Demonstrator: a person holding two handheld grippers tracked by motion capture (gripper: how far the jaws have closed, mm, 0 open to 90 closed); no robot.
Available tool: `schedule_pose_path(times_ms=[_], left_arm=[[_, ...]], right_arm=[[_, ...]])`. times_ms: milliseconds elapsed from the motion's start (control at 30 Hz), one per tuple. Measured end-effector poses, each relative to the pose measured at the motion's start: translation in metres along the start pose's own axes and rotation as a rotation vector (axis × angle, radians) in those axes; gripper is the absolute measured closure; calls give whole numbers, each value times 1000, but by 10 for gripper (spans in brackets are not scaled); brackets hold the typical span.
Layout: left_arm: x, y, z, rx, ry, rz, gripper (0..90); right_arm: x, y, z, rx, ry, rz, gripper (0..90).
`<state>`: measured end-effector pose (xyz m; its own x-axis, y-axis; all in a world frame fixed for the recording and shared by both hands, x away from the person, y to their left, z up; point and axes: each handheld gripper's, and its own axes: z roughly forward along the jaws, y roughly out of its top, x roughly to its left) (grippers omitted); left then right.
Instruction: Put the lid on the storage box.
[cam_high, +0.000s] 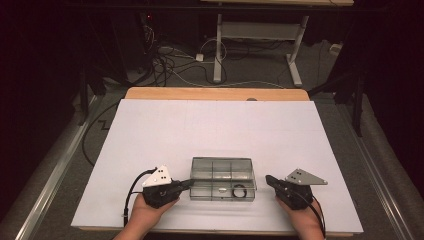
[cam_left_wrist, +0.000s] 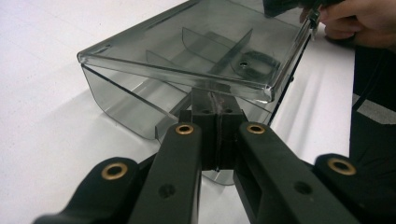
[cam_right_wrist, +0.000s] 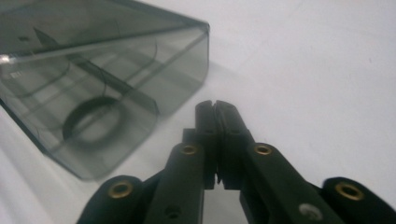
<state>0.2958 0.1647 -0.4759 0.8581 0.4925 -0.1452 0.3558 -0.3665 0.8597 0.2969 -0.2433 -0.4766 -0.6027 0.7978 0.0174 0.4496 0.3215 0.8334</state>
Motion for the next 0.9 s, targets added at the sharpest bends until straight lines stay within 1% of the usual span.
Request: schedule_pose_path(times_ms=[33,67,100,200,267,367,433,467,500,533,600,700,767,833,900], left_arm=[[0,-1,0,1,-1,-1,879],[0,-1,-1,2,-1,-1,879],[0,-2,-1,3,-1,-2,879],[0,-3,-2,6,1,2,879],[0,-4,-3,4,2,-2,879],[0,-5,-4,4,4,-5,879],[0,-6,-5,8,9,-5,879],[-3,-8,-4,-14,2,-54,879],[-2,-9,-4,-9,5,-45,879],[1,-9,-6,16,9,-11,879],[2,-11,-6,24,7,-13,879],[2,-13,-4,38,9,-15,878],[3,-14,-3,46,22,-13,879],[6,-15,-4,42,30,-23,879],[8,-15,-6,48,53,-29,879]], right_arm=[[-1,-1,-1,15,-4,3,808],[-2,-3,-2,31,-19,11,764],[-2,-3,-2,38,-25,13,712],[-5,-3,1,75,-34,37,551],[-6,-2,3,93,-21,37,447],[-5,-2,5,114,-29,33,289],[-5,-1,8,135,-34,24,164],[-4,-1,9,146,-43,26,123],[-4,-1,9,155,-47,29,69],[-4,0,10,164,-53,28,20],[-4,0,12,180,-64,26,2],[-3,0,12,179,-76,26,1],[-4,0,11,170,-71,26,1],[-4,0,10,161,-66,32,1],[-5,0,10,155,-63,34,1]])
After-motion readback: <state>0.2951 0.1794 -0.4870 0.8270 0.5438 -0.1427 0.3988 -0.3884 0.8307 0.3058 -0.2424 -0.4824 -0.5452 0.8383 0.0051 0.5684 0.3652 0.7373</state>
